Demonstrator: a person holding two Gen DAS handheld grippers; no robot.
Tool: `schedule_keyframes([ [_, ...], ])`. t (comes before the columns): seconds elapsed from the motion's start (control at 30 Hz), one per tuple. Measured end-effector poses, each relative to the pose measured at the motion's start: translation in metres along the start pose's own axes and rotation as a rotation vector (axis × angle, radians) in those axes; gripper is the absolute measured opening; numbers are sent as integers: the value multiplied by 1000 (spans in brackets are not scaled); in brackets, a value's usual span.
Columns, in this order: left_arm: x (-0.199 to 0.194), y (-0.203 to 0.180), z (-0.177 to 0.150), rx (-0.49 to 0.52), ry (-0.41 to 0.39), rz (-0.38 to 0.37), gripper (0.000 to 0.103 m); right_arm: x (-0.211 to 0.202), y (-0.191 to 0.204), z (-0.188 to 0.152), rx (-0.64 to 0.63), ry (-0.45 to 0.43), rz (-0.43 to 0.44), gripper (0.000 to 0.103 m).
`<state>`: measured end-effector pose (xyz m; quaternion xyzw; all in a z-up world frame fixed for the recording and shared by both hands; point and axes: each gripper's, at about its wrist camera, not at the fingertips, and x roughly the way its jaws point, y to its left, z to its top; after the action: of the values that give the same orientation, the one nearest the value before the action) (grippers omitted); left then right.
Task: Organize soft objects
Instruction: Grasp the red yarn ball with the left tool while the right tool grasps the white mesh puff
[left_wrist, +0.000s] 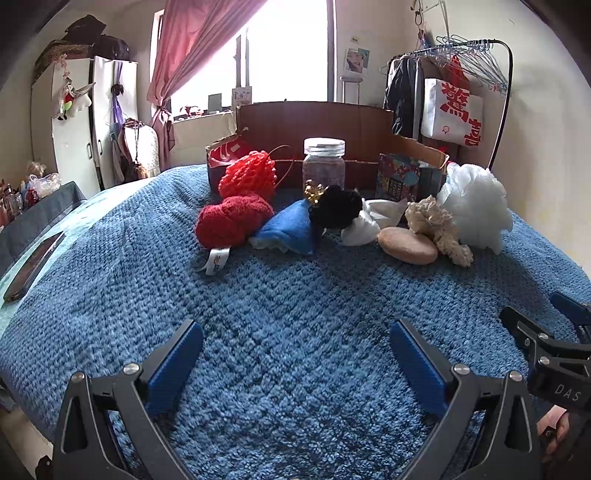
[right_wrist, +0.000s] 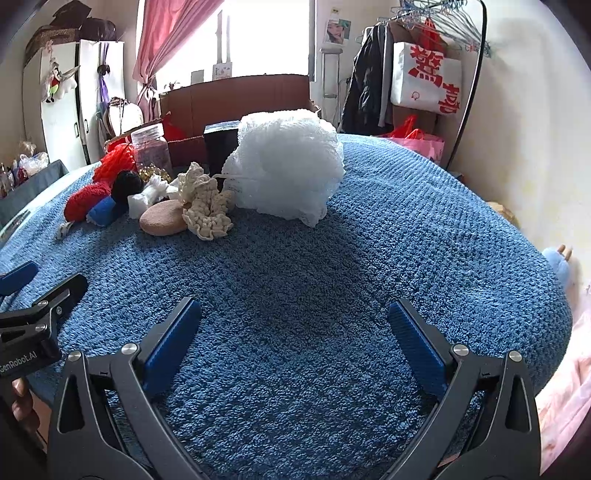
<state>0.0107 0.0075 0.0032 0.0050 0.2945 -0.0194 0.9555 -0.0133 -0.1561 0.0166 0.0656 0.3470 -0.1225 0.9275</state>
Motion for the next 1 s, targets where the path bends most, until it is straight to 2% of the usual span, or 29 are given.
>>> schedule_keyframes([
  [0.3, -7, 13, 29, 14, -15, -35, 103, 3, -11, 16, 36, 27, 41, 103],
  [0.57, 5, 40, 63, 18, -17, -17, 103, 10, -23, 52, 43, 16, 72, 103],
  [0.73, 26, 55, 83, 27, 26, -24, 103, 27, -27, 77, 32, 46, 141, 103],
  [0.87, 47, 68, 95, 18, 93, -61, 103, 42, -30, 94, 31, 64, 171, 103],
  [0.9, 51, 70, 96, 15, 105, -67, 102, 46, -30, 97, 27, 68, 172, 103],
  [1.0, 66, 74, 99, 12, 152, -57, 86, 62, -31, 105, 35, 106, 200, 103],
])
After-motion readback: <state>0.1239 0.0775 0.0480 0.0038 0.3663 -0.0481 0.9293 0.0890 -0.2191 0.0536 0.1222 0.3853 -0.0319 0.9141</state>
